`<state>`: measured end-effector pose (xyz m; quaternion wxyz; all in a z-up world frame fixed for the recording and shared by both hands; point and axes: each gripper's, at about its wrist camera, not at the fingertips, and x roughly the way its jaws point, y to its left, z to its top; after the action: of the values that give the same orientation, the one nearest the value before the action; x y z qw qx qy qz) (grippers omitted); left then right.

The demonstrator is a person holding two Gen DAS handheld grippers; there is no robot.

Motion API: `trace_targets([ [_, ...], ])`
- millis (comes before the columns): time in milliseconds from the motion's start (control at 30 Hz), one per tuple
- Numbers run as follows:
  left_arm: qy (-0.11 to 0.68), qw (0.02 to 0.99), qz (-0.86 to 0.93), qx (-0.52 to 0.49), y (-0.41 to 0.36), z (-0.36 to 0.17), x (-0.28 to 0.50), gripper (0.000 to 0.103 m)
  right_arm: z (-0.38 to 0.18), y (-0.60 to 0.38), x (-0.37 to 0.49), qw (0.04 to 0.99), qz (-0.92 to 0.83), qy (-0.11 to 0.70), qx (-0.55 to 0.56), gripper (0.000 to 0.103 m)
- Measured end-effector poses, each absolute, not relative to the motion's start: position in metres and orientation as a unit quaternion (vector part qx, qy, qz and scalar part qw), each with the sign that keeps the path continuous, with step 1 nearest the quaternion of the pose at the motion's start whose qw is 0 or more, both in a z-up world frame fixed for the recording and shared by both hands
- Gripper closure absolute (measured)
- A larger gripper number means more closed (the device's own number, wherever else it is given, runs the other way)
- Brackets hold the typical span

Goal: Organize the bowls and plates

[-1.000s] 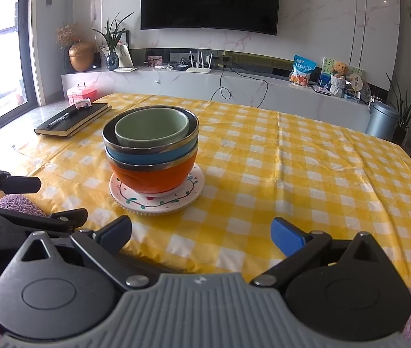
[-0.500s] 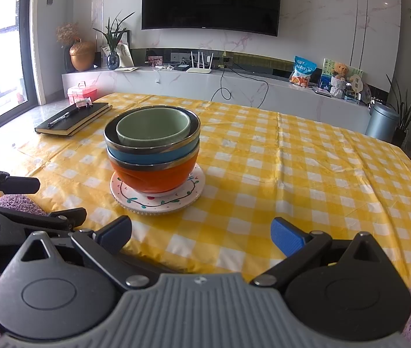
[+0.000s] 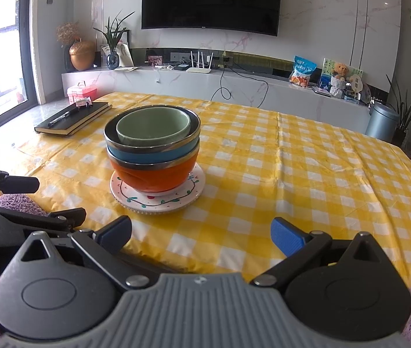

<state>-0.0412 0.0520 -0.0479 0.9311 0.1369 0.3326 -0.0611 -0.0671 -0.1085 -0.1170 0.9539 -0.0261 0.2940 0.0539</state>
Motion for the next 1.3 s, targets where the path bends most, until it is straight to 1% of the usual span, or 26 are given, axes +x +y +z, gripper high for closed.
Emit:
trace_targets([
  [1300, 0.328, 0.933, -0.059, 0.136, 0.0522, -0.0412, -0.0435, 0.018, -0.1199, -0.1089, -0.0673, 0.953, 0.054, 0.298, -0.027, 0.003],
])
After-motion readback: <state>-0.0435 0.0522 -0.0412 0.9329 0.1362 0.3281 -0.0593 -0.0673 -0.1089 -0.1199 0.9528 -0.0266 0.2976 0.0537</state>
